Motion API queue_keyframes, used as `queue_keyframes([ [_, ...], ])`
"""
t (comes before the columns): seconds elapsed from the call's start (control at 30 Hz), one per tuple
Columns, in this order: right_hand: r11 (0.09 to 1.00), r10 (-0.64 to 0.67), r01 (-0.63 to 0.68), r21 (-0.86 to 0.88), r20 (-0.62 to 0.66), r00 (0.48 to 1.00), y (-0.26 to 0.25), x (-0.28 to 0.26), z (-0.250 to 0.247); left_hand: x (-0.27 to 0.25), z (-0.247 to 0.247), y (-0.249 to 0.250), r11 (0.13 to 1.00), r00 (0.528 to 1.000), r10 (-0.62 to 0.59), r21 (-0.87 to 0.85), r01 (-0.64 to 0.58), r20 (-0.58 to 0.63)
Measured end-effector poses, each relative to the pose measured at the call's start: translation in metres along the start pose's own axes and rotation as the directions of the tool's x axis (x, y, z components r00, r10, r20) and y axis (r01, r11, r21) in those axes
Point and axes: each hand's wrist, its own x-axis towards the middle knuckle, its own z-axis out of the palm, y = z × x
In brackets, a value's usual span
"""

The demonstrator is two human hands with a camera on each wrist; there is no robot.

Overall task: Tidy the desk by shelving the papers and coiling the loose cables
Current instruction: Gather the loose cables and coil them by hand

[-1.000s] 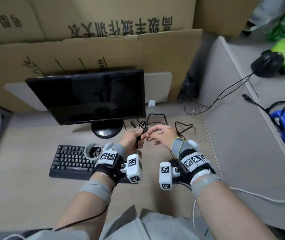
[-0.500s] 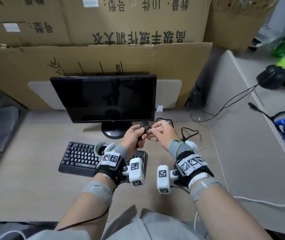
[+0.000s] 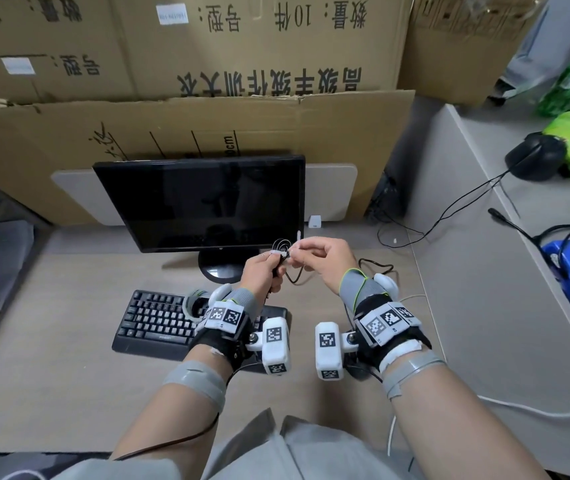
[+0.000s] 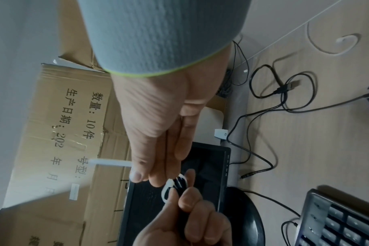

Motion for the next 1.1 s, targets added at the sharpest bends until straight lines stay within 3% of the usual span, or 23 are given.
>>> queue_keyframes([
  [0.17, 0.987, -0.051, 0.051, -0.152, 0.005, 0.999, 0.005, 0.010, -0.008, 0.007, 0.001, -0.001, 1.000, 0.998, 0.009, 0.004, -0.009, -0.057],
  [0.3, 0.997, -0.003, 0.011, -0.077, 0.100, 0.995, 0.007, 0.011, -0.004, 0.007, 0.003, 0.001, 1.000, 1.000, 0.011, 0.025, -0.011, -0.014],
  [0.67, 0.983, 0.112, -0.086, -0.159, 0.163, 0.980, -0.009, 0.012, 0.003, 0.001, 0.003, 0.009, 0.990, 0.997, 0.039, 0.132, -0.047, 0.066],
  [1.1, 0.983, 0.078, -0.047, -0.175, 0.174, 0.982, -0.009, 0.015, 0.000, 0.003, -0.001, 0.012, 0.988, 0.995, 0.044, 0.145, -0.057, 0.089],
])
